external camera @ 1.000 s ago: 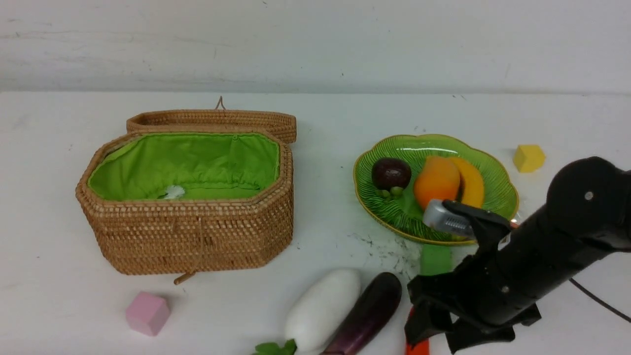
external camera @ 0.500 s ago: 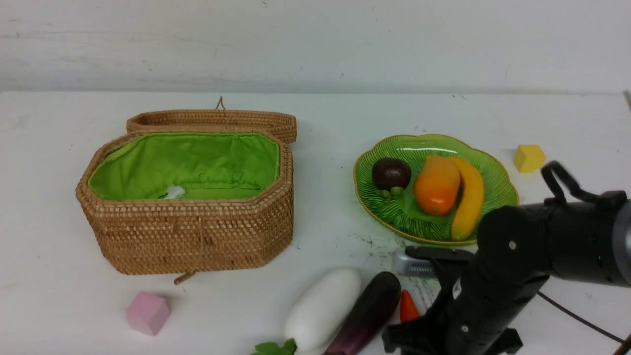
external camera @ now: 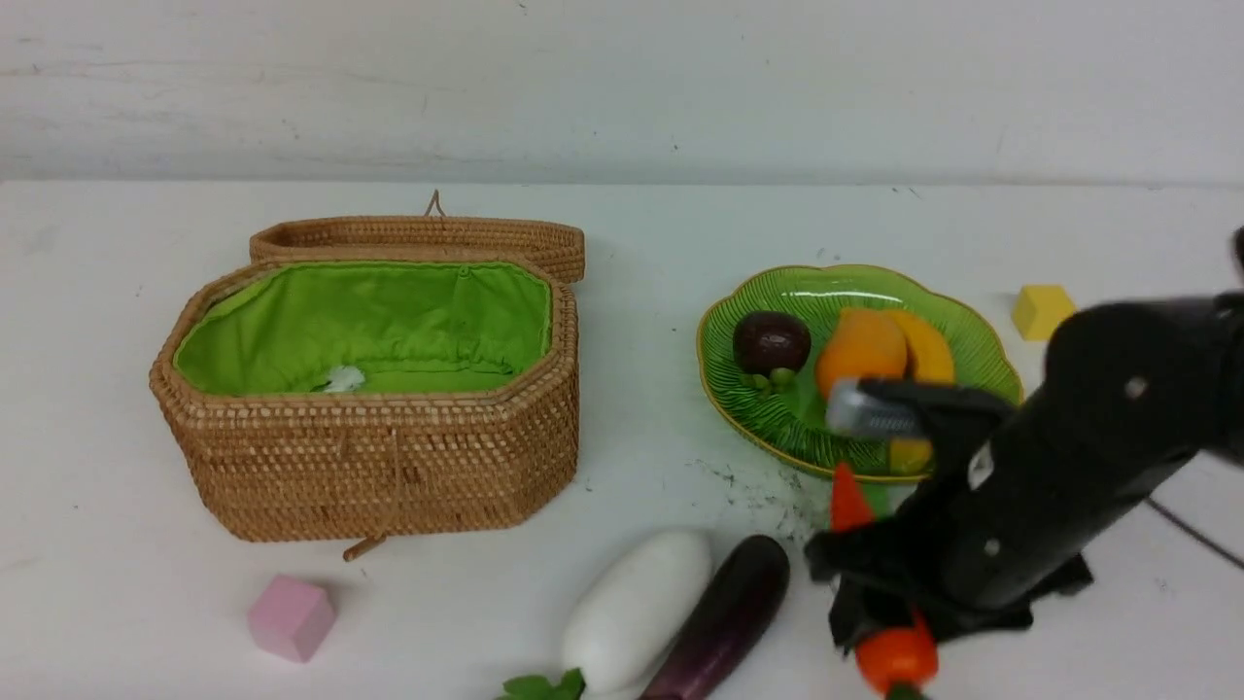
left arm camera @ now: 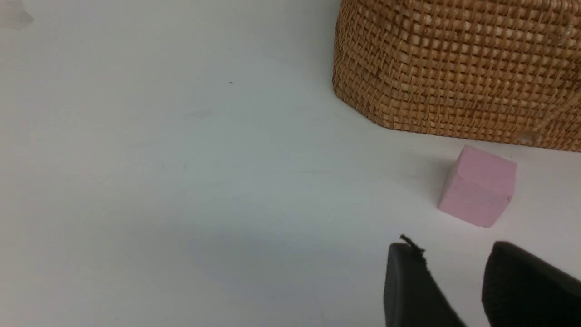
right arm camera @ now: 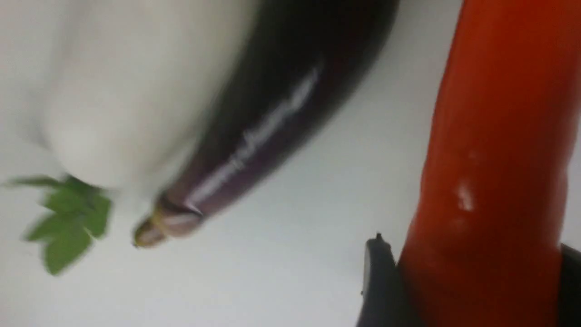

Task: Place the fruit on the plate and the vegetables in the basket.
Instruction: Use the right arm to grab a carrot and put it into the left basket, then grab an eggplant with your right arm and place it in the basket on the left.

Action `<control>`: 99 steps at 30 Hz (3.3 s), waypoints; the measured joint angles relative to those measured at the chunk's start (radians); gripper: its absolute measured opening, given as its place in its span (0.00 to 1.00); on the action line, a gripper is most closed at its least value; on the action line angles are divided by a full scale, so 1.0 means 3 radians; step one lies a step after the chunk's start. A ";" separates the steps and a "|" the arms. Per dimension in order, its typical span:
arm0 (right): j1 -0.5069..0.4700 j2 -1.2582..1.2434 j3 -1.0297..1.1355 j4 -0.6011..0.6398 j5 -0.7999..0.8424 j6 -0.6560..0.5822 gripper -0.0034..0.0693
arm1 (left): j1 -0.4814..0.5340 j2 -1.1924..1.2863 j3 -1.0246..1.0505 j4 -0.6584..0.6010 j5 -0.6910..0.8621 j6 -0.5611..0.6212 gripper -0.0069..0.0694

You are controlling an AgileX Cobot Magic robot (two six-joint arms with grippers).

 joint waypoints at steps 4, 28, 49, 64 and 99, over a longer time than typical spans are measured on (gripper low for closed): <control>-0.0050 -0.0180 -0.0552 0.0251 -0.0198 -0.0769 0.59 | 0.0000 0.0000 0.0000 0.0000 0.0000 0.0000 0.40; 0.0429 0.2670 -0.4228 0.1647 -0.0056 -0.3084 0.79 | 0.0000 0.0000 0.0000 0.0000 0.0000 0.0000 0.40; -0.0332 -0.0597 -0.1473 0.0887 0.1166 -0.2394 0.42 | 0.0000 0.0000 0.0000 0.0000 0.0000 0.0000 0.40; -0.0332 -0.2636 0.0524 0.0207 0.0805 -0.1626 0.04 | 0.0000 0.0000 0.0000 0.0000 0.0000 0.0000 0.40; -0.0332 -0.2566 0.0524 0.0272 0.0726 -0.1556 0.08 | 0.0000 0.0000 0.0000 0.0000 0.0000 0.0000 0.40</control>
